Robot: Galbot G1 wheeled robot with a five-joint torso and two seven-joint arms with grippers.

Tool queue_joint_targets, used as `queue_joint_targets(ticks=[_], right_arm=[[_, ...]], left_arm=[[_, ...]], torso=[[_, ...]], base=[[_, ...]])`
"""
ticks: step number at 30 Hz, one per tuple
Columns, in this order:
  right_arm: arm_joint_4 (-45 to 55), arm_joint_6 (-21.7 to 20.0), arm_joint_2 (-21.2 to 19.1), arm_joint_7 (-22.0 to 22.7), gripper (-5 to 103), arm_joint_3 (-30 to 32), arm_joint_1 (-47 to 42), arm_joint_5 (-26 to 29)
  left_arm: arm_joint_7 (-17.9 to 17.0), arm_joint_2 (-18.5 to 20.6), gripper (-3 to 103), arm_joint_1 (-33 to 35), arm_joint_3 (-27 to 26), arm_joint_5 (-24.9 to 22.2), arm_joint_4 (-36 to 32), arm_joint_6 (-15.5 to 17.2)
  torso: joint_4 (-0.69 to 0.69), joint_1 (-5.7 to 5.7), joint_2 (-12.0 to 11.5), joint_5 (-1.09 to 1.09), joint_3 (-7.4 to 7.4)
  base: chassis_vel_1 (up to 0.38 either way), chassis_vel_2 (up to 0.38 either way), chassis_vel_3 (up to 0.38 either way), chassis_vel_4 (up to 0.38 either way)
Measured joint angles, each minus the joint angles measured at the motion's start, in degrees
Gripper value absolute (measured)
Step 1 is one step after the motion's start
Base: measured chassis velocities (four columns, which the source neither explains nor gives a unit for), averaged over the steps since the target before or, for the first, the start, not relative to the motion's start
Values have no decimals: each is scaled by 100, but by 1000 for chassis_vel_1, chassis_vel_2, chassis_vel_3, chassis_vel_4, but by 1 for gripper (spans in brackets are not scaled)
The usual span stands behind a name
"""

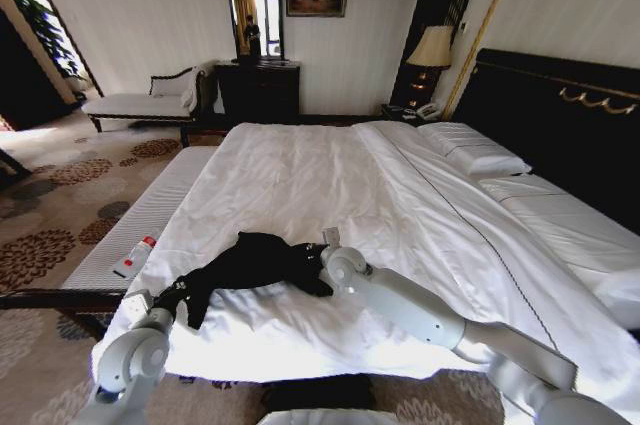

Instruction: Fold the clothes on the bed.

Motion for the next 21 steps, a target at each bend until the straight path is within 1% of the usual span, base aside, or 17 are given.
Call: queue_joint_targets(ticks=[1,2,3,4,6,7,10,11,12,13,14,15,16,18,19,20,21], right_arm=[[188,366,-129,-404,0,308,-202,-276],[188,366,-129,-404,0,308,-202,-276],[311,835,-241,-941,0,632,-413,-549],[850,1876,-578,-2185,0,1788,-1179,-926],[1400,2026,-747,-2346,0,2405,-1584,-718],[1400,2026,-747,-2346,0,2405,-1584,-718],[2180,2229,-1085,-2434,0,3164,-1974,-430],[2180,2229,-1085,-2434,0,3164,-1974,-430],[2296,2288,-1166,-2434,0,3274,-1989,-385],[2548,2405,-1355,-2420,0,3521,-1987,-244],[2687,2441,-1473,-2387,0,3688,-1977,-100],[2868,2457,-1680,-2357,0,3993,-1953,123],[2868,2457,-1680,-2357,0,3993,-1953,123],[3209,2468,-2070,-2331,0,4579,-1996,501],[3388,2451,-2244,-2315,0,4884,-2101,680],[3388,2451,-2244,-2315,0,4884,-2101,680],[3612,2406,-2427,-2286,0,5331,-2272,851]], left_arm=[[0,66,1,-101,-59,-134,-67,-27],[0,66,1,-101,-59,-134,-67,-27],[21,131,1,-194,-112,-292,-153,-60],[243,342,1,-508,-312,-775,-440,-337],[351,518,1,-741,-444,-1187,-624,-470],[351,518,1,-741,-444,-1187,-624,-470],[358,906,1,-1233,-718,-2025,-901,-543],[358,906,1,-1233,-718,-2025,-901,-543],[353,1003,1,-1329,-789,-2182,-952,-553],[322,1267,1,-1537,-991,-2570,-1055,-574],[293,1419,1,-1644,-1113,-2824,-1114,-590],[230,1689,1,-1784,-1329,-3161,-1169,-629],[230,1689,1,-1784,-1329,-3161,-1169,-629],[113,2256,1,-1976,-1772,-3754,-1250,-739],[70,2450,1,-2002,-1985,-4045,-1305,-764],[70,2450,1,-2002,-1985,-4045,-1305,-764],[20,2605,1,-1973,-2231,-4333,-1372,-766]], torso=[[-1,0,0,-1,0],[-1,0,0,-1,0],[-1,0,0,1,0],[-1,0,-1,2,1],[-1,1,0,1,0],[-1,1,0,1,0],[-1,-1,0,0,0],[-1,-1,0,0,0],[-2,-1,0,1,0],[-1,-1,0,1,-1],[2,-1,0,1,0],[4,1,-1,-3,1],[4,1,-1,-3,1],[0,1,-1,0,0],[0,1,-1,4,1],[0,1,-1,4,1],[1,1,-1,1,1]], base=[[0,0,0,0],[0,0,0,0],[0,0,0,0],[0,0,0,0],[0,0,0,0],[0,0,0,0],[0,0,0,0],[0,0,0,0],[0,0,0,0],[0,0,0,0],[0,0,0,0],[0,0,0,0],[0,0,0,0],[0,0,0,0],[0,0,0,0],[0,0,0,0],[0,0,0,0]])
